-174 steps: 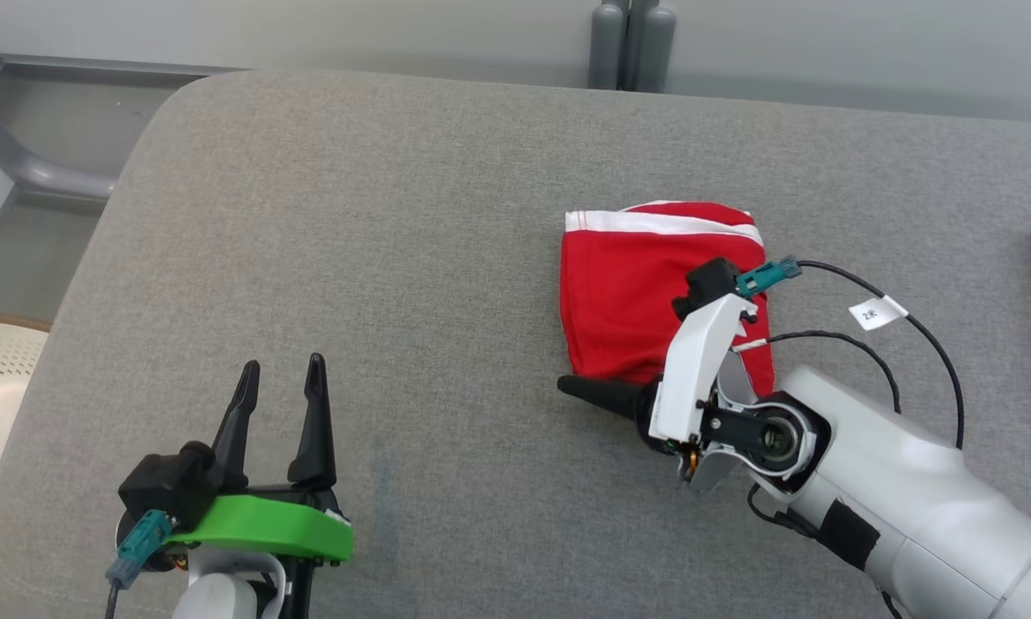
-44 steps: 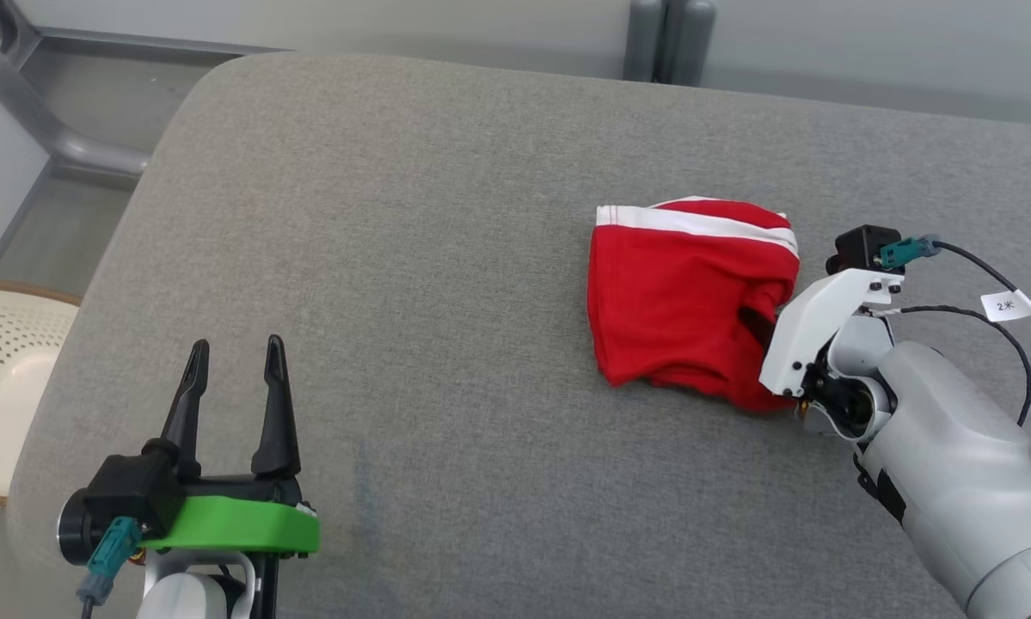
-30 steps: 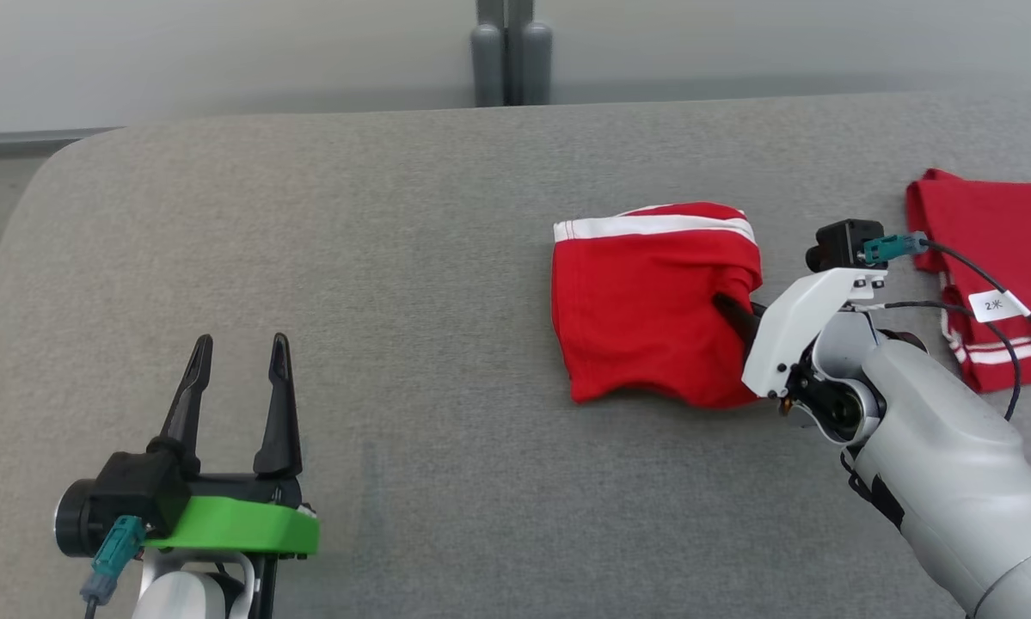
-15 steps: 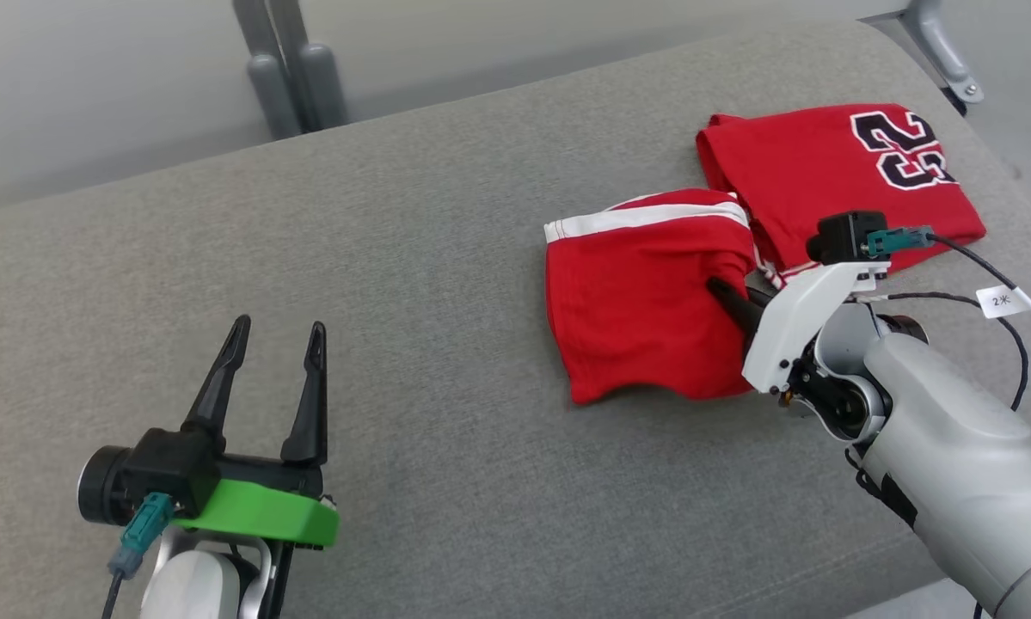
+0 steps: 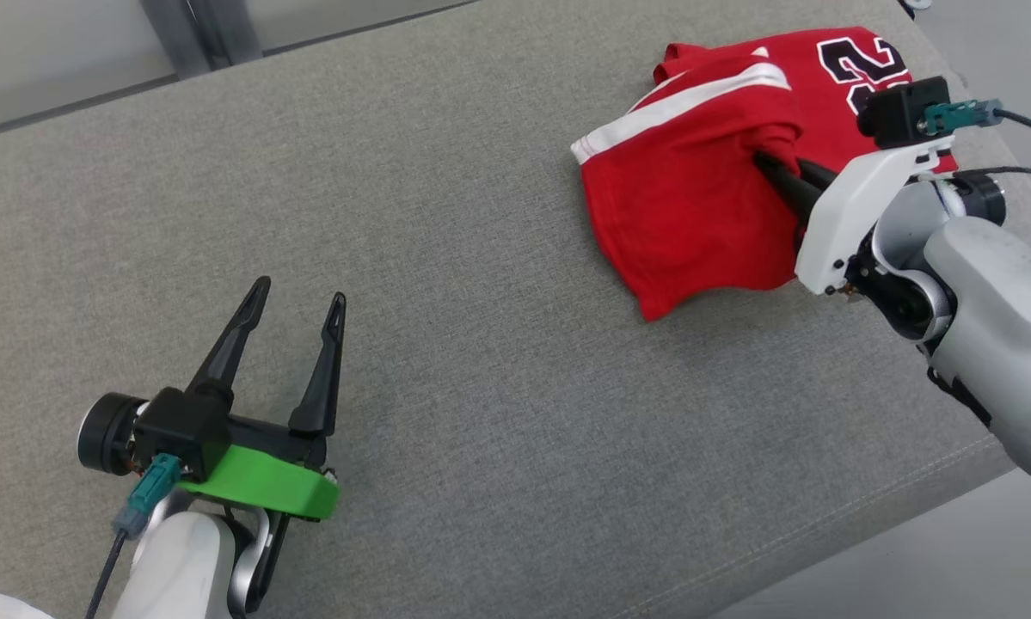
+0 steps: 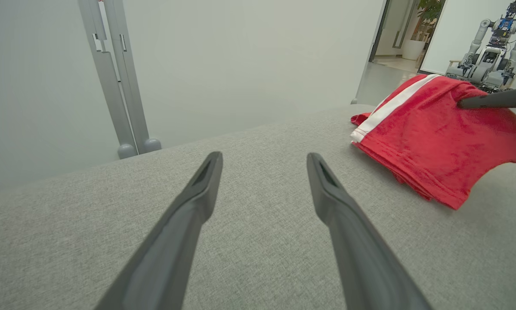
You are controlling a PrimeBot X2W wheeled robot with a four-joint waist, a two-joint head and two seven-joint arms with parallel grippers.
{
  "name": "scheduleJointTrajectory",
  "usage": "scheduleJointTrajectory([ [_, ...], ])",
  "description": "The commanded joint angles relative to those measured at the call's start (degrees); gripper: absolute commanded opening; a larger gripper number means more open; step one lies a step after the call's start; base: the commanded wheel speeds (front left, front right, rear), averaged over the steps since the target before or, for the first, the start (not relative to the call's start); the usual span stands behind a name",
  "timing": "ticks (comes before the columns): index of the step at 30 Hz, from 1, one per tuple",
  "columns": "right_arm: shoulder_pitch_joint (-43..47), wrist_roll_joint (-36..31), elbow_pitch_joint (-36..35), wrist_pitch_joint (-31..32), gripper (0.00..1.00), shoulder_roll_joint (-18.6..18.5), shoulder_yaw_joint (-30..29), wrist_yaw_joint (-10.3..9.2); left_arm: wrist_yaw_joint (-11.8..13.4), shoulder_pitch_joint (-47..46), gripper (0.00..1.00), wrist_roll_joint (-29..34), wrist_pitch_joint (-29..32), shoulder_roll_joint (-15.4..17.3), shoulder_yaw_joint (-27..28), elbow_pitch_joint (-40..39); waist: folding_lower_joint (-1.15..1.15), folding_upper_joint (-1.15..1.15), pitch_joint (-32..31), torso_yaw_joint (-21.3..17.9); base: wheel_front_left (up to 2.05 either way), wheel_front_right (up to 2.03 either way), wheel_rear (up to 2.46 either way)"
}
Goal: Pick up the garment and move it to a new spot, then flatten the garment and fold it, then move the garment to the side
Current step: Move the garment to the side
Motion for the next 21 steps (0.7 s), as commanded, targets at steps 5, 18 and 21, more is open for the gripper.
scheduleJointTrajectory([
  [5,-5.06,0.09,-2.08,-2.31,0.0,-5.97,6.29,0.01,-0.14,-2.9,1.0,-0.26,0.14,1.9,-1.09,0.19,0.0,0.0,5.05,2.62,0.0,0.0,0.0],
  [18,-13.62,0.61,5.89,-5.54,0.0,-14.85,16.33,0.01,-0.08,-5.36,1.0,-0.37,0.64,2.72,-2.85,-0.37,0.0,0.0,8.96,5.12,0.0,0.0,0.0],
  [21,-14.74,-1.02,11.29,-7.75,0.0,-14.12,17.13,0.01,-0.08,-5.79,1.0,-0.4,0.65,2.84,-3.0,-0.29,0.0,0.0,9.25,5.35,0.0,0.0,0.0],
])
